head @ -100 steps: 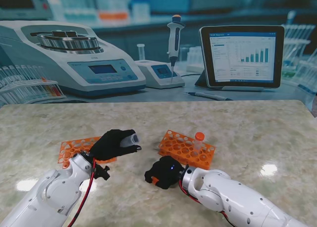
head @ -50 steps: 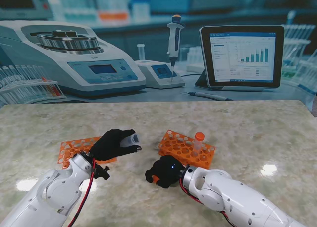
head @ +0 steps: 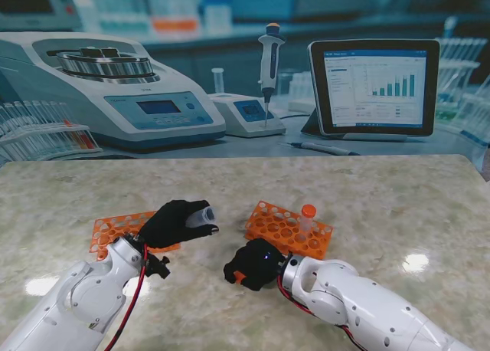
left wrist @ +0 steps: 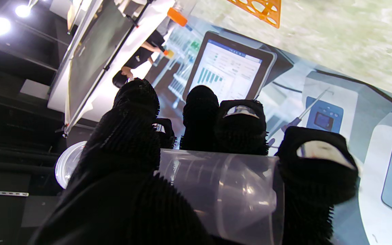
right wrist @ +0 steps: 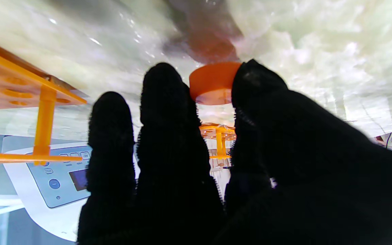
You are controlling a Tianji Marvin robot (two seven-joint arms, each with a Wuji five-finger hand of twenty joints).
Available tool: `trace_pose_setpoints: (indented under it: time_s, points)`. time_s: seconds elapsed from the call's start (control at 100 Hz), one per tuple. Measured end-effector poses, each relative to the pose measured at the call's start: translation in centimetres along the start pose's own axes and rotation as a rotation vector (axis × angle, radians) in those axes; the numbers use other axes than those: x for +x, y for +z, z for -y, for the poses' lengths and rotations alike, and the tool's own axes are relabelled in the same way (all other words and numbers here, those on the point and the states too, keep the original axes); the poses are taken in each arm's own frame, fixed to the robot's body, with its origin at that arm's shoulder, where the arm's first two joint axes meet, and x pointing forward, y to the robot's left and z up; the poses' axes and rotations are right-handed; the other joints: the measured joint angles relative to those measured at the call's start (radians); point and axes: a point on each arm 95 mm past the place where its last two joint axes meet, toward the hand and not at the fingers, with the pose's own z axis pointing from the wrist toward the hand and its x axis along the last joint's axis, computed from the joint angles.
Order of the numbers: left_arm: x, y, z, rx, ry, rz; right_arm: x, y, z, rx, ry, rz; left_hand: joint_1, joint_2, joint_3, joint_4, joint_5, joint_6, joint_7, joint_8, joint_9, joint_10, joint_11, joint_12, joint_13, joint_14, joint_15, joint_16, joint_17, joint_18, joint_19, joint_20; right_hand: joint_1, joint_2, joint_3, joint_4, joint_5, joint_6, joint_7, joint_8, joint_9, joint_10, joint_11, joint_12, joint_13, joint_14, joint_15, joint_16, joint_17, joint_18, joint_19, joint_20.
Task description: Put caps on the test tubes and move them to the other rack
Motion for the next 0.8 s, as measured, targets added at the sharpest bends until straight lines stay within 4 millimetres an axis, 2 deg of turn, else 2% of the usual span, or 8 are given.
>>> trace_pose_setpoints:
  time_s: [0.8]
  points:
    - [0.01,0.0,0.0,0.0,0.001,0.0,0.25,0.08,0.29,0.015,0.018,-0.012,0.0,0.0,0.0,0.0,0.0,0.0,0.0,0.0,0.0,-0.001,0.0,0.0,0.0,0.0,0.0,0.0,0.0,0.0,0.0,0.0,0.0,0.0,0.01,0.0,0.01,-0.007,0.0,0.015,0.0,0.006,0.0,0.0,0.0,0.004,0.0,0.0,0.0,0.0,0.0,0.0]
